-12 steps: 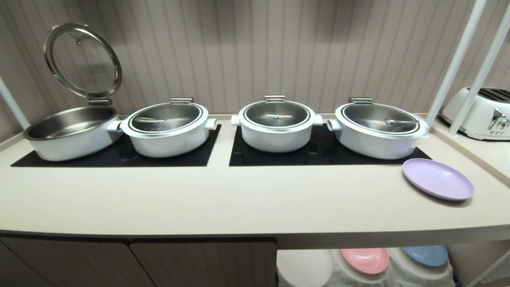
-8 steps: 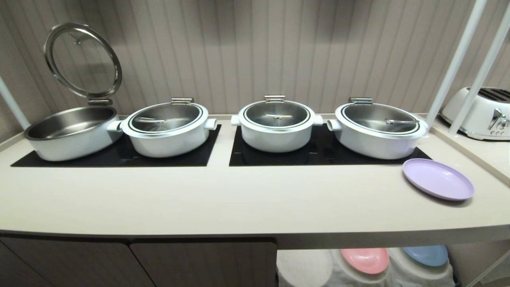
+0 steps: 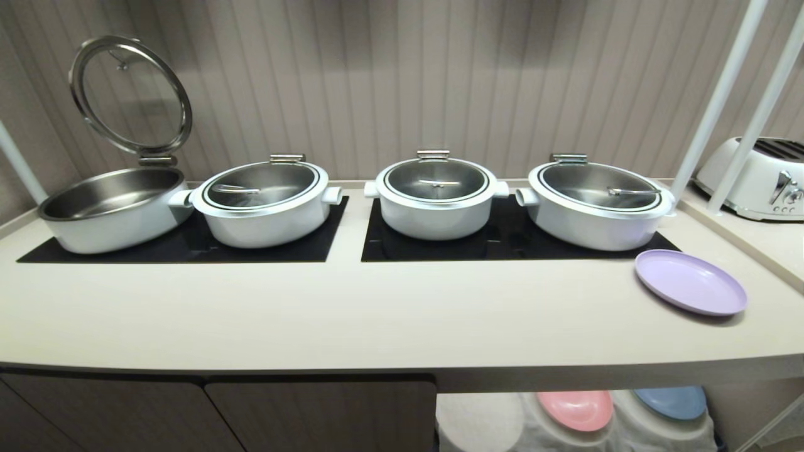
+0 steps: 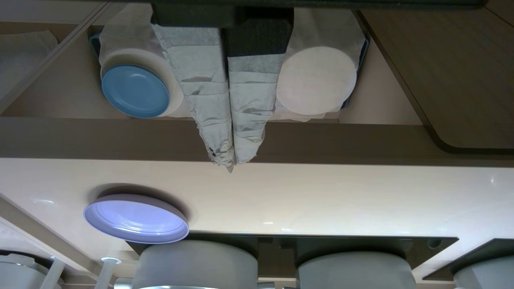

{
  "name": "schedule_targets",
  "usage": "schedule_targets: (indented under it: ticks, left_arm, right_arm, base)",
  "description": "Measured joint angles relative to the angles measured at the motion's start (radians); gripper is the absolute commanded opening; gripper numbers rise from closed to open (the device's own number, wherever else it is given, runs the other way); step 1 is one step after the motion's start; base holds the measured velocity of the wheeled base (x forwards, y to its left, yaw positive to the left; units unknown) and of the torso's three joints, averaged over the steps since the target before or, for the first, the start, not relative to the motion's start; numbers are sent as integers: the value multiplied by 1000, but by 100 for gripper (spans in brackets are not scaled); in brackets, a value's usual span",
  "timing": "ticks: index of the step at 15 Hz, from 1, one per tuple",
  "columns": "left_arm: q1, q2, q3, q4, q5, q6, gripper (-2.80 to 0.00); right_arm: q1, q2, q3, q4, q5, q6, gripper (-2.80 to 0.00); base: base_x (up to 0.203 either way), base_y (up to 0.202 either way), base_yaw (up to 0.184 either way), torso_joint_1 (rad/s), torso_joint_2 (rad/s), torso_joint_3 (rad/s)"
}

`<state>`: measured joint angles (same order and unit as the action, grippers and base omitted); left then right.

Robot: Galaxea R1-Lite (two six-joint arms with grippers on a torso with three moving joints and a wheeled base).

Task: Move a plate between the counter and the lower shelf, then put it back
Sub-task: Pick up the plate

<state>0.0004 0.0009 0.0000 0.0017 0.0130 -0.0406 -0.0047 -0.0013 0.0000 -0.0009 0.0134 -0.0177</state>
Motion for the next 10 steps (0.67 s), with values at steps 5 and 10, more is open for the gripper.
schedule_targets:
  ticks: [5, 10]
  left_arm:
    - [0, 0, 0, 0, 1, -1, -280]
    - [0, 0, 0, 0, 0, -2, -280]
  right_arm:
    - [0, 0, 0, 0, 0, 0, -280]
    - [0, 0, 0, 0, 0, 0, -280]
  base:
    - [0, 0, 0, 0, 0, 0]
    - [0, 0, 0, 0, 0, 0]
